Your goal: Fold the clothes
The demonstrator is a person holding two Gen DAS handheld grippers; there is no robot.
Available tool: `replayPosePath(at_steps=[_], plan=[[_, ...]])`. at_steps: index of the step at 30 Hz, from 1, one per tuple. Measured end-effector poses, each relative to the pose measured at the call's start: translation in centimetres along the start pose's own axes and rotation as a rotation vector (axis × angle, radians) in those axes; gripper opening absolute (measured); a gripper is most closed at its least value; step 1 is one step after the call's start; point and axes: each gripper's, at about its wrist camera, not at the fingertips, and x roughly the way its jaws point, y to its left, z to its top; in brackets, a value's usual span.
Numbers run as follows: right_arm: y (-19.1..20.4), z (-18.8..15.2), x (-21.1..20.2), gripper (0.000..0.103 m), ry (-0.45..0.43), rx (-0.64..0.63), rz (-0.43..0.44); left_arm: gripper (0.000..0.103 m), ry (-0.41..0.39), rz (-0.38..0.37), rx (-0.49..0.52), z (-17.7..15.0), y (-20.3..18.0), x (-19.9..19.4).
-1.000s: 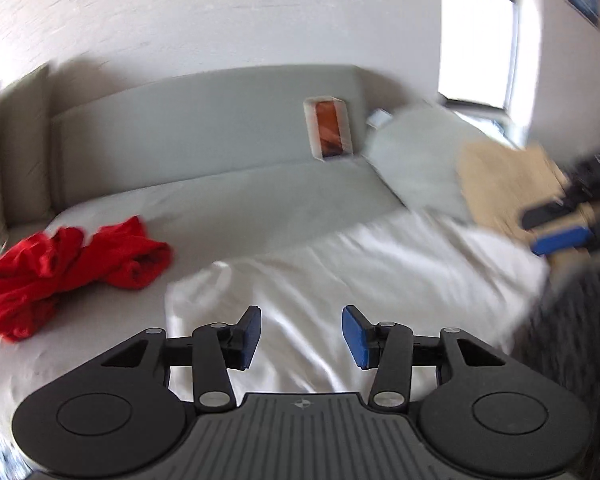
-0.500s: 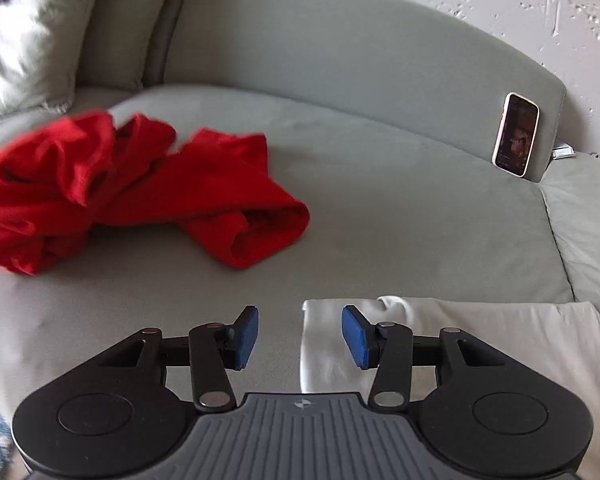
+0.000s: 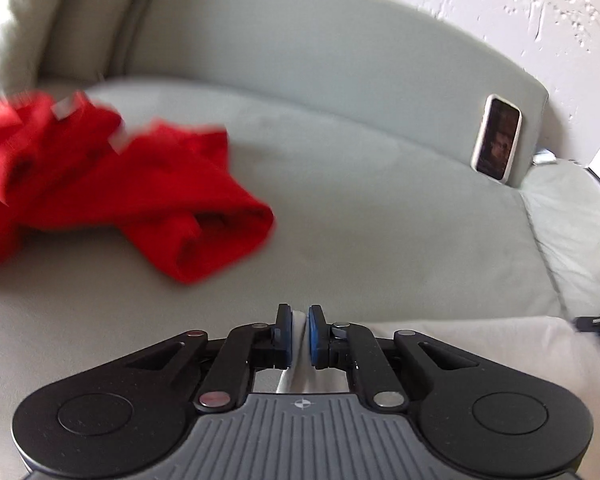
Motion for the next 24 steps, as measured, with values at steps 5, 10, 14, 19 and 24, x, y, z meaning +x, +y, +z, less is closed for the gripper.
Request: replayPosePath(at_steps=[5,10,14,19,24], plan=[[1.6,-1.1,-1.1,0.004,-0.104,-0.158,-0.135,0.008,0.026,0.109,0.094,-0.9,-1.4,0.7],[2.3,-1.4,-3.0,0.044,-0.119,-0.185,-0.091,0.042,-0.008,0.206,0.1,-0.5,-2.5,-2.6],[3.4,-3.6,-7.8,0.06,-0.186,-0.206,-0.016,0.038,-0.146,0.205,0.162,-1.8,-5.1,-8.5],[6.5,-9.0,-8.9,0.046,-0.168,-0.343,0.111,0.027,-0.102,-0.007,0.327,-5.9,-11.0,-9.7],[8.8,-13.7,-6.4,0.034,-0.159,-0.58,-0.024,0.028,0.031,0.139,0.43,-9.7,-12.3,-7.4]])
